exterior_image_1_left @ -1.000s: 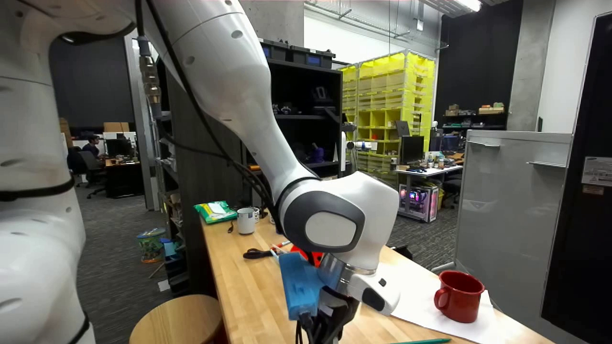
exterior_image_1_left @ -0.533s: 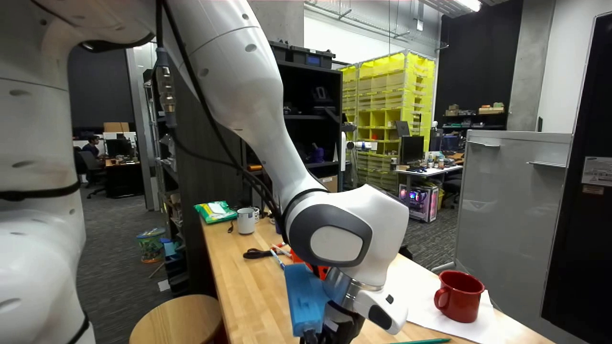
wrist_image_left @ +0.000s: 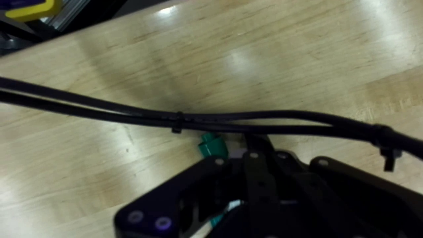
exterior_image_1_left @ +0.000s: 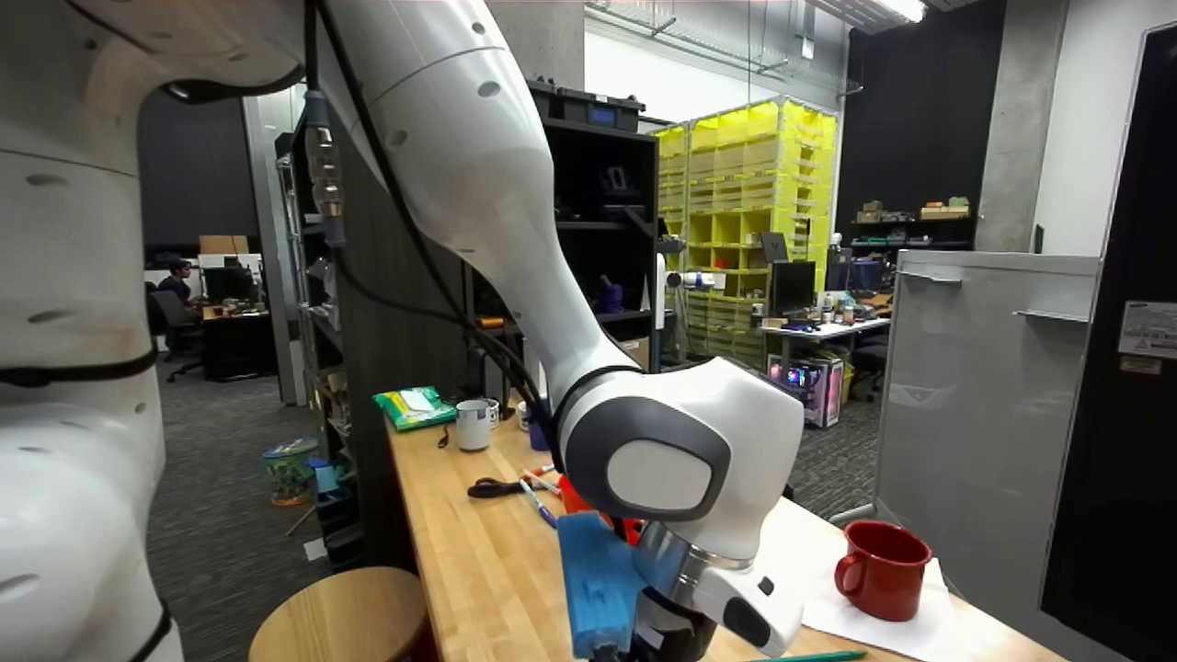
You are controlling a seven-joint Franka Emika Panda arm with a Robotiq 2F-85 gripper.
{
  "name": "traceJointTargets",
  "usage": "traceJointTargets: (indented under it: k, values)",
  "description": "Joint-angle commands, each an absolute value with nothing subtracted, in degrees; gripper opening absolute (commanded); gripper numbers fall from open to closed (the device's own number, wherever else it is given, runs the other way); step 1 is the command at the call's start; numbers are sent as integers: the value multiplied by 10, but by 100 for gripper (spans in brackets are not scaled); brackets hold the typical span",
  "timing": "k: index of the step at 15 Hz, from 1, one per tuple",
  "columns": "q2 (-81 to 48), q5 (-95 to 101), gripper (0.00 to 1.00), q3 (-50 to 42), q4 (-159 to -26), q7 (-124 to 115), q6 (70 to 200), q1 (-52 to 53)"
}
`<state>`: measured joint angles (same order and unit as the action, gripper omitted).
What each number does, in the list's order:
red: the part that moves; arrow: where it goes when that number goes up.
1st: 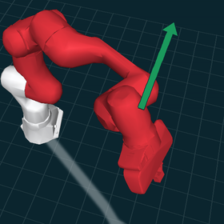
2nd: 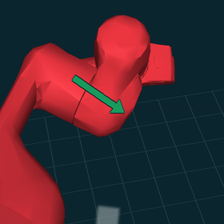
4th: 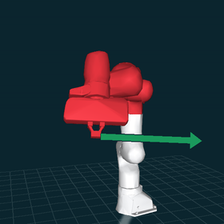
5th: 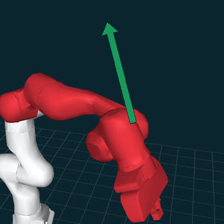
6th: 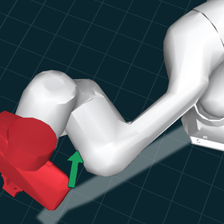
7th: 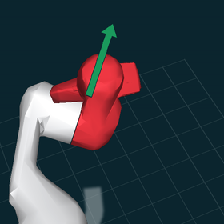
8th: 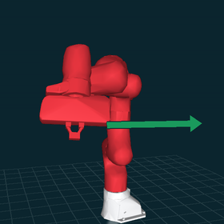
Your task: Remove the marker from the left red cup, then turn the marker to the left
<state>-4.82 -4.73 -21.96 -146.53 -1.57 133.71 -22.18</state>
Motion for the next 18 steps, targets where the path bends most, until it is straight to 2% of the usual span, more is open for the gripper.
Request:
traceJointTargets:
  k: [1, 18]
  values:
    - [-56, -34, 0, -230, -1461, -35, 1349, -226]
    - [-98, 110, 0, -255, -1408, -151, 1350, -217]
